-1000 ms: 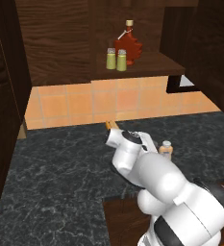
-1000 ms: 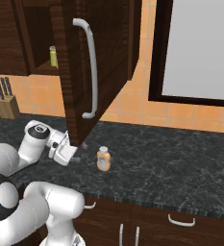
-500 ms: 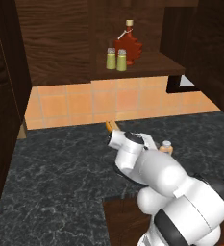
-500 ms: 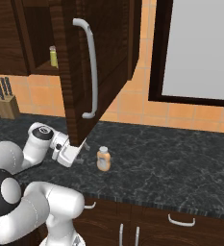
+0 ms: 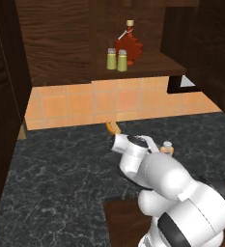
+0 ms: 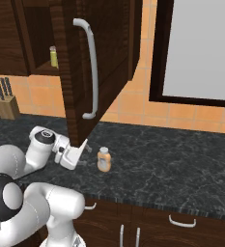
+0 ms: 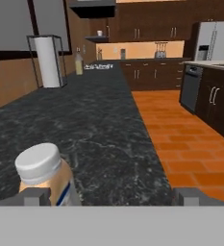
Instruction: Put the shaker and condiment bottle from the counter next to their counterparts in the cabinet.
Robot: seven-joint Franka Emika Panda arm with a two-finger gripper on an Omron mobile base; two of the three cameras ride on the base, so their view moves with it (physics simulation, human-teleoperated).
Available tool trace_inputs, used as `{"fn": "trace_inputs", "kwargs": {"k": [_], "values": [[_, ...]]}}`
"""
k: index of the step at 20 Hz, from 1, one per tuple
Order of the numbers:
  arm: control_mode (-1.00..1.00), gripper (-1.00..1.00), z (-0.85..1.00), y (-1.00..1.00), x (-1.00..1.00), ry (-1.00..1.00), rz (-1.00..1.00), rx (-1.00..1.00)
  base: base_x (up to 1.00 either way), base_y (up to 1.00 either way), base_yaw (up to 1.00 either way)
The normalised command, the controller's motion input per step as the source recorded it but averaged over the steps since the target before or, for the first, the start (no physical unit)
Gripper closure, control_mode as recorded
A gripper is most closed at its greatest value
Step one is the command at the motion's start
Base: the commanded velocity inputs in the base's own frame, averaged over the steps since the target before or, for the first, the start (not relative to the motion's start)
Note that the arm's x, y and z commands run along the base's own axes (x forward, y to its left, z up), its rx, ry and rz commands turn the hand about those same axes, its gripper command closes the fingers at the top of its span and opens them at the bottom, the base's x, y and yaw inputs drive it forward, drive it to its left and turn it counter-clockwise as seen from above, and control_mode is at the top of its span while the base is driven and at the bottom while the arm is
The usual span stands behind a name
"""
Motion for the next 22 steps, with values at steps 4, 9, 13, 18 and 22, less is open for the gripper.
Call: {"fn": "trace_inputs", "kwargs": {"k": [4, 9, 13, 18, 22], "values": [[-1.00, -1.00, -0.01, -0.03, 0.13, 0.00, 0.03, 0.00, 0.00, 0.00, 0.00], [-1.00, -1.00, -0.03, -0.02, 0.20, 0.00, 0.01, 0.00, 0.00, 0.00, 0.00], [-1.00, -1.00, -0.10, 0.00, 0.22, 0.00, 0.00, 0.00, 0.00, 0.00, 0.00], [-1.00, -1.00, -0.11, 0.00, 0.21, 0.00, 0.00, 0.00, 0.00, 0.00, 0.00], [-1.00, -1.00, -0.10, 0.00, 0.21, 0.00, 0.00, 0.00, 0.00, 0.00, 0.00]]}}
